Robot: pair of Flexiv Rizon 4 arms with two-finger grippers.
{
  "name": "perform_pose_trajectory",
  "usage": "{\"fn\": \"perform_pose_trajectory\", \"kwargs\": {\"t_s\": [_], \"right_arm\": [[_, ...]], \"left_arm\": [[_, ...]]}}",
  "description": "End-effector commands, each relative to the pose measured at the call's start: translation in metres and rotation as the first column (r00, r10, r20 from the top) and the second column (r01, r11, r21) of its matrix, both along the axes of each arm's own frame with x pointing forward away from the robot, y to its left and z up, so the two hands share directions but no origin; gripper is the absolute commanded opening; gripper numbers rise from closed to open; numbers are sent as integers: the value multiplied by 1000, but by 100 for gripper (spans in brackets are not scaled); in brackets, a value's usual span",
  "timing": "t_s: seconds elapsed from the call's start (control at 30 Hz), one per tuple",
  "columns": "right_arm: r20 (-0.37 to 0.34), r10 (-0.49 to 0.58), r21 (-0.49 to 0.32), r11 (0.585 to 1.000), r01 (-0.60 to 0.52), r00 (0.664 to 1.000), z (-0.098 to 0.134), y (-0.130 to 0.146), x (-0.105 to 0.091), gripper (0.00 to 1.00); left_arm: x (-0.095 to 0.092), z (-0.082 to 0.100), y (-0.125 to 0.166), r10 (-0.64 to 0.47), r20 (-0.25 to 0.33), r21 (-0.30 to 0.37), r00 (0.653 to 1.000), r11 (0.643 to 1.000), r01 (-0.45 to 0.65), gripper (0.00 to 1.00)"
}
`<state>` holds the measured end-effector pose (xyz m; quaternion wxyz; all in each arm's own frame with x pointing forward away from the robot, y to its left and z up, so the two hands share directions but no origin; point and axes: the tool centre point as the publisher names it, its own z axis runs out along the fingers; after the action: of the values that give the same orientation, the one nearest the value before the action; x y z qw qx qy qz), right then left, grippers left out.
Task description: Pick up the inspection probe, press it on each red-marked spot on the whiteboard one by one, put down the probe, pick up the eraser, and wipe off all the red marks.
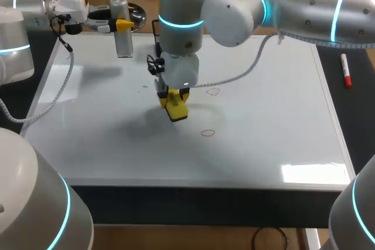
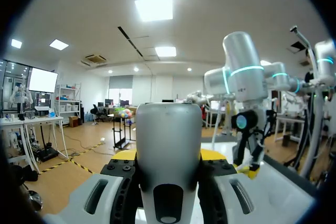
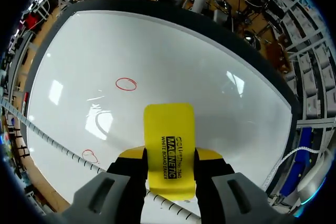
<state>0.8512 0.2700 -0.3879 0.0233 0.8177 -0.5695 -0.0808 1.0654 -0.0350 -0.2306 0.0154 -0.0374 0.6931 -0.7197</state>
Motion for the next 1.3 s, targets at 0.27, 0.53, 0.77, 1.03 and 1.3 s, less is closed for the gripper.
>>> {"fn": "perform_pose_trajectory", "kwargs": {"t_s": [0.27,0.53,0.77,1.03,1.3], "right_arm": [[-68,7,-11,1000,-8,998,-38,16,5,0],[-79,-21,-32,999,18,997,-39,-4,5,0],[-89,-53,-55,997,48,995,-42,-28,3,0],[-102,-88,-71,994,81,991,-45,-47,2,0],[-58,-99,-66,993,95,993,-22,-54,5,0]], "left_arm": [[0,1,0,0,1,1,1000,1000,0,0],[0,1,0,0,1,1,1000,1000,0,0],[0,1,0,0,1,1,1000,1000,0,0],[0,1,0,0,1,1,1000,1000,0,0],[0,1,0,0,1,1,1000,1000,0,0]]}}
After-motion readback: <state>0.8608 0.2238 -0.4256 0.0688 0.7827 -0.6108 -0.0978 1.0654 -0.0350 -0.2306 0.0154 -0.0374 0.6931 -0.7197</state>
